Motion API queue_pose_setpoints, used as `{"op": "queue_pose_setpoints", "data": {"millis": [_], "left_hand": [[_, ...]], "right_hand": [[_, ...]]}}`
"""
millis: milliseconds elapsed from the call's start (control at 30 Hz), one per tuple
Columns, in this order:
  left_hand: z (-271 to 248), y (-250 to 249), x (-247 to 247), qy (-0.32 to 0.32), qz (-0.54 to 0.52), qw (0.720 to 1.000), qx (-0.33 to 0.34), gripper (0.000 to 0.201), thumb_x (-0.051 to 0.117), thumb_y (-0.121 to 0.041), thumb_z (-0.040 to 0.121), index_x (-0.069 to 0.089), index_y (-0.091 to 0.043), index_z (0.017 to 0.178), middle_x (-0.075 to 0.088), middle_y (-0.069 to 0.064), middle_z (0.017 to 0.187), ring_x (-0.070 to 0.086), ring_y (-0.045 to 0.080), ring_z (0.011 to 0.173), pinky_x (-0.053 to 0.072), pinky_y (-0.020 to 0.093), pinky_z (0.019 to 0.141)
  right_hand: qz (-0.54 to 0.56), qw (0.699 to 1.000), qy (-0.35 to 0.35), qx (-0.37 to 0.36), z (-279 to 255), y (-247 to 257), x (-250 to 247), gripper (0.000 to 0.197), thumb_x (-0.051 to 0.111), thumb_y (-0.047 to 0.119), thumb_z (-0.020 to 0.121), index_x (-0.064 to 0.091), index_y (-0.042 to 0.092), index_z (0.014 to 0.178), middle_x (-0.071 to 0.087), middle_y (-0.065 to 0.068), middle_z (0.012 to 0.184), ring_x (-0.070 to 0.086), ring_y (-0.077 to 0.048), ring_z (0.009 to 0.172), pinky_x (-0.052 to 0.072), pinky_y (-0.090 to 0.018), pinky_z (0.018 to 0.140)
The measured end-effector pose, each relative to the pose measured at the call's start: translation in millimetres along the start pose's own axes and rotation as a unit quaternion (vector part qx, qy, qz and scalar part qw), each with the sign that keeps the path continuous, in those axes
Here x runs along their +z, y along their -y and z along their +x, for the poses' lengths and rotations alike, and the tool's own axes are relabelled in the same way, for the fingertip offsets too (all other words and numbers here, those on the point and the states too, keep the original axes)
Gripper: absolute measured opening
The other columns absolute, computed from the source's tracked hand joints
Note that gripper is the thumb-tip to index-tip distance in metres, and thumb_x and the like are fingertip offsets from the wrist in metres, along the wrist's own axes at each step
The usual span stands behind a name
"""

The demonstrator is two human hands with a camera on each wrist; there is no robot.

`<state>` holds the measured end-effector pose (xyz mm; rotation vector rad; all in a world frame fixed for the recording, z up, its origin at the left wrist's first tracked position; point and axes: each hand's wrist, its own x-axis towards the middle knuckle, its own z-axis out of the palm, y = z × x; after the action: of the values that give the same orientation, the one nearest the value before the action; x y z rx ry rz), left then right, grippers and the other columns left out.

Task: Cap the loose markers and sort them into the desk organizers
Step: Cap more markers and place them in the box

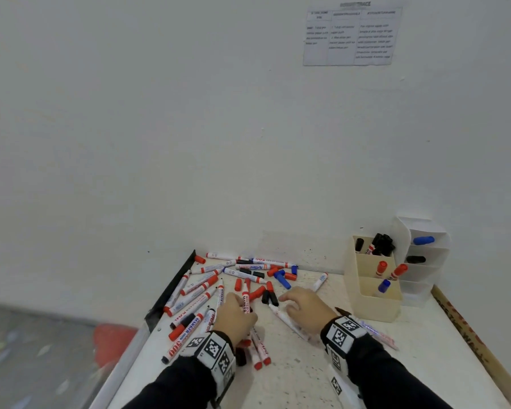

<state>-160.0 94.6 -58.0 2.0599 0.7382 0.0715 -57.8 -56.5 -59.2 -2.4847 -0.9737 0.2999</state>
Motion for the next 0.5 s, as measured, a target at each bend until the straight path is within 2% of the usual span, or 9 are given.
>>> {"op": "queue_pose_setpoints", "data": {"millis": [67,100,167,267,400,500], "left_hand": [[4,9,-15,-0.011,-0.021,1.000,0.017,0.029,0.060,-0.021,0.086,0.041,-0.018,0.108,0.057,0.000,0.088,0.055,0.010,0.066,0.047,0.022,0.057],[5,13,-21,-0.015,-0.032,0.999,0.025,0.027,0.061,-0.019,0.086,0.042,-0.018,0.106,0.056,-0.001,0.085,0.053,0.009,0.063,0.046,0.021,0.056],[9,20,-31,-0.014,-0.038,0.999,0.027,0.027,0.061,-0.015,0.085,0.044,-0.019,0.107,0.056,-0.001,0.084,0.055,0.010,0.064,0.051,0.025,0.060],[15,25,-41,0.000,-0.018,1.000,0.025,0.032,0.060,-0.015,0.086,0.043,-0.023,0.113,0.055,-0.002,0.085,0.057,0.010,0.067,0.053,0.024,0.063],[21,27,-42,0.009,-0.007,1.000,0.029,0.040,0.060,-0.017,0.088,0.045,-0.020,0.125,0.055,-0.006,0.088,0.057,0.004,0.069,0.048,0.014,0.060],[24,28,-40,-0.006,0.006,1.000,0.025,0.038,0.061,-0.018,0.087,0.050,-0.017,0.123,0.056,-0.006,0.094,0.057,0.002,0.074,0.047,0.013,0.062]], "right_hand": [[-0.063,0.998,0.030,-0.005,17,17,13,0.038,0.042,0.019,0.093,0.049,0.027,0.130,0.041,0.005,0.142,0.033,-0.019,0.131,0.029,-0.036,0.110],[-0.084,0.996,0.037,-0.009,25,25,19,0.041,0.040,0.019,0.094,0.045,0.030,0.133,0.035,0.007,0.146,0.029,-0.022,0.134,0.026,-0.039,0.111],[-0.115,0.993,0.035,-0.016,40,36,29,0.045,0.035,0.014,0.095,0.040,0.031,0.137,0.030,0.009,0.149,0.025,-0.024,0.136,0.023,-0.042,0.112],[-0.156,0.986,0.042,-0.035,58,44,40,0.048,0.039,0.009,0.093,0.040,0.030,0.136,0.034,0.006,0.148,0.027,-0.024,0.135,0.023,-0.045,0.112],[-0.185,0.981,0.007,-0.055,70,49,44,0.032,0.043,0.021,0.094,0.049,0.025,0.125,0.046,0.002,0.136,0.039,-0.022,0.124,0.031,-0.038,0.103],[-0.175,0.982,-0.033,-0.062,73,47,44,0.027,0.043,0.026,0.095,0.052,0.025,0.121,0.054,0.001,0.125,0.049,-0.019,0.113,0.040,-0.032,0.096]]}}
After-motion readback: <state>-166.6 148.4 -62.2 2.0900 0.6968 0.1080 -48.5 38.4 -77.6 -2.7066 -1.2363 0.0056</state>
